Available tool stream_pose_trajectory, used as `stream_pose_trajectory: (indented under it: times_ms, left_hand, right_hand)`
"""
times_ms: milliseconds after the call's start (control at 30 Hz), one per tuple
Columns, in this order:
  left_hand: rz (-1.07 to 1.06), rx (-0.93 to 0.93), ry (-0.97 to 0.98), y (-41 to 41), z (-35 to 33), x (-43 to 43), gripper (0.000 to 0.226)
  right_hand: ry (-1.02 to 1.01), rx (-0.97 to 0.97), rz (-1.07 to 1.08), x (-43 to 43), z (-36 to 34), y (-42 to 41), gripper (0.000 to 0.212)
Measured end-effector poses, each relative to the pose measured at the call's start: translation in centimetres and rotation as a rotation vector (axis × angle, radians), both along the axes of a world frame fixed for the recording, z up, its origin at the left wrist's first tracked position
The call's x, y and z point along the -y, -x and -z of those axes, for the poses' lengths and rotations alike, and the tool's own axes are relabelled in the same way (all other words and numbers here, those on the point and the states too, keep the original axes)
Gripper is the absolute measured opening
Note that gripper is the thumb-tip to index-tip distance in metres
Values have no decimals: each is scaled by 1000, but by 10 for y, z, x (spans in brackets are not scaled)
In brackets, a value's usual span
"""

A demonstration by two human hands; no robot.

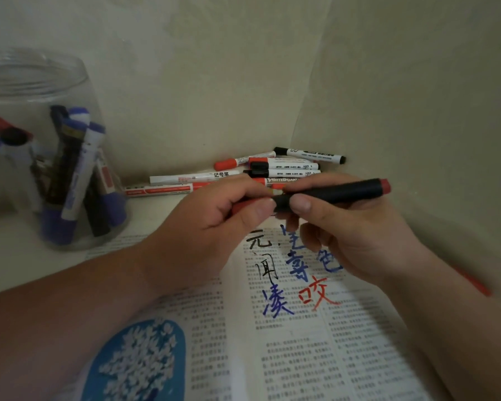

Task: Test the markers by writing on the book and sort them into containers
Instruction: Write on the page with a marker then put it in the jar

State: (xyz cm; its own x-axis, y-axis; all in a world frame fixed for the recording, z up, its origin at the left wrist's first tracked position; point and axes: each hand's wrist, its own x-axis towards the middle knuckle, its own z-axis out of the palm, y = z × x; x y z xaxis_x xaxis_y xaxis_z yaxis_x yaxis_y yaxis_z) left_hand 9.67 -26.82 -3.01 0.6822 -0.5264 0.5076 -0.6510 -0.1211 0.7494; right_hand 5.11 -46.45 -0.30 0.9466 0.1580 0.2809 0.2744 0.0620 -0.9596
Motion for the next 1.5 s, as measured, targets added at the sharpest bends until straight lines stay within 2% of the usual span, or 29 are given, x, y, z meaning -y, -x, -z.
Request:
stream_pose_trajectory:
  times_ms: [67, 133, 233, 300, 367, 467, 533, 600, 667, 700, 800, 867, 933, 967, 1033, 1133, 1267, 1400, 1500]
  left_hand:
    - [53, -121, 56, -1, 0, -1, 9]
    - [69, -186, 89, -3, 1, -2, 15]
    - [23, -201, 111, -2, 2, -2, 16]
    - [-19, -226, 149, -1, 1, -1, 15]
    - [-44, -291, 230, -1, 1, -1, 16]
    - [-87, -466, 424, -4, -2, 1, 27]
    - [-159, -507, 452, -7, -5, 2, 33]
    - [-213, -488, 436, -8, -8, 2, 36]
    - [-215, -492, 464, -7, -10, 4, 39]
    - [-214, -493, 480, -4, -11, 4, 40]
    - [-280, -428, 473, -2, -10, 5, 37]
    - [-336, -342, 393, -3, -7, 3, 25]
    - [-361, -268, 338, -2, -4, 3, 19]
    - [-372, -240, 326, -2, -4, 3, 19]
    - [-371, -208, 312, -4, -2, 1, 16]
    - [-337, -223, 371, -10, 0, -3, 10]
    - [-291, -241, 483, -6, -1, 1, 14]
    - [-317, -206, 505, -10, -3, 1, 14]
    - [-348, -317, 603, -19, -3, -4, 24]
  right_hand:
    - [-26, -9, -6, -8, 5, -1, 19]
    - [-15, -15, -7, -11, 8, -2, 20]
    - [-24, -10, 0, -1, 5, -3, 37]
    - [-36, 52, 103, 10, 2, -5, 36]
    - [133, 191, 232, 15, 1, -5, 23]
    - [545, 421, 269, 10, 2, 0, 14]
    - [747, 530, 296, 6, 1, 3, 11]
    - [838, 604, 320, 0, -1, 6, 12]
    - [788, 588, 352, -7, -2, 10, 11]
    - [711, 506, 363, -10, -2, 11, 10]
    - [411, 54, 319, -12, -3, 11, 20]
    - [168, -269, 192, -14, -5, 9, 26]
    - [-13, -489, 83, -15, -8, 8, 25]
    - [-41, -545, 50, -15, -9, 8, 26]
    - [-44, -555, 22, -15, -10, 7, 24]
    - [-64, -434, 99, -17, -7, 3, 18]
    - [-269, -216, 246, -17, 2, -4, 10]
    - [-290, -59, 363, -23, 9, -7, 19]
    - [-312, -14, 412, -35, 4, -13, 26]
